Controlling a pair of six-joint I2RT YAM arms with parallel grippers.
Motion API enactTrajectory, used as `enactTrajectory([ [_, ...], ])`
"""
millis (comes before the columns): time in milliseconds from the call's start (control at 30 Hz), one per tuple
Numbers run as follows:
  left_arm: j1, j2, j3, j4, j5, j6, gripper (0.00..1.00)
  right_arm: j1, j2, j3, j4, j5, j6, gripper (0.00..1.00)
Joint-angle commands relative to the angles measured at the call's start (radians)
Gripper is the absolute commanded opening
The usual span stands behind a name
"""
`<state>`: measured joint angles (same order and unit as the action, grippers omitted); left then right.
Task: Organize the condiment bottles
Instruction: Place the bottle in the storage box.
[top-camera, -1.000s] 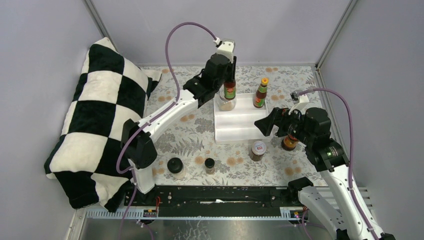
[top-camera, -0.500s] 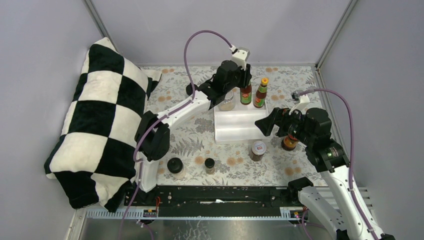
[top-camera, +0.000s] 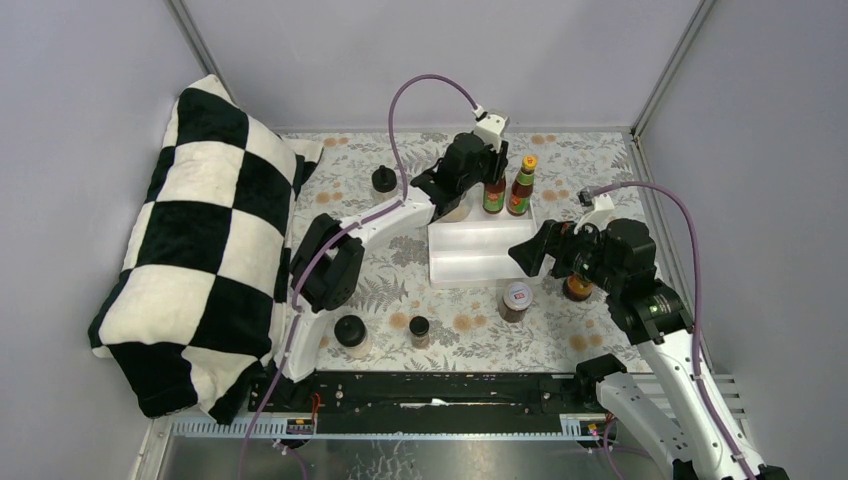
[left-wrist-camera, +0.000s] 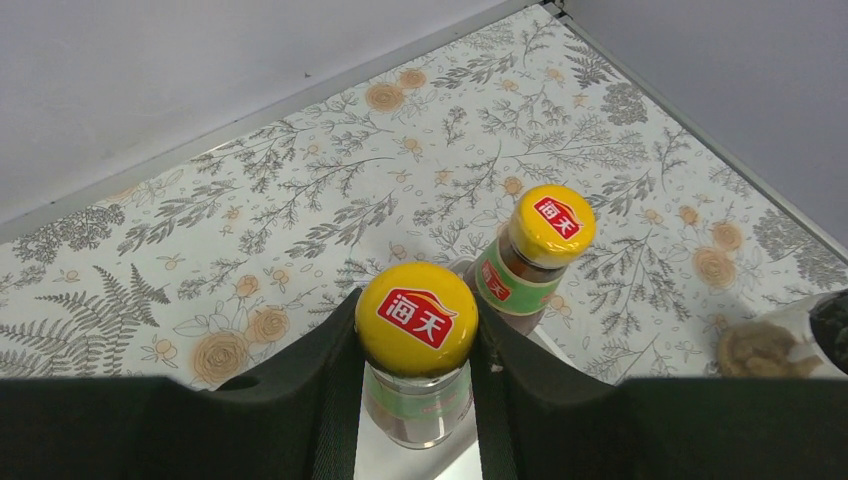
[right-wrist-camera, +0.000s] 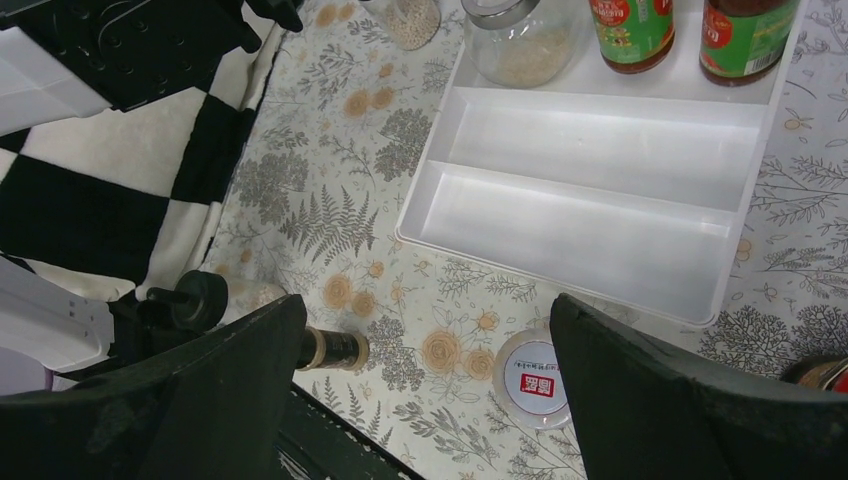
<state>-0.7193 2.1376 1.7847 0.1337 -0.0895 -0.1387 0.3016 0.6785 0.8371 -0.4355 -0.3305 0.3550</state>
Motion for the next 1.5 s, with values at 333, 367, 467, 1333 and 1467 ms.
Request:
enactTrajectory([
  [333, -0.005, 0.049, 0.011, 0.301, -0.107, 0.088, 0.33, -0.001, 0.008, -0.05, 0.065, 0.001, -0.017, 1.0],
  [367, -0.005, 0.052, 0.007, 0.304, -0.109, 0.088, 0.33, -0.001, 0.009, -0.05, 0.066, -0.001, -0.017, 1.0],
  [467, -0.006, 0.057, -0.006, 0.312, -0.109, 0.088, 0.33, -0.001, 0.011, -0.058, 0.072, -0.003, -0.017, 1.0],
  [1333, -0.022, 0.053, -0.06, 0.288, -0.128, 0.066, 0.61, -0.001, -0.001, -0.061, 0.07, -0.021, -0.014, 1.0],
  [1467, -0.023, 0.039, -0.068, 0.287, -0.149, 0.076, 0.68, -0.001, -0.003, -0.064, 0.069, -0.025, -0.013, 1.0],
])
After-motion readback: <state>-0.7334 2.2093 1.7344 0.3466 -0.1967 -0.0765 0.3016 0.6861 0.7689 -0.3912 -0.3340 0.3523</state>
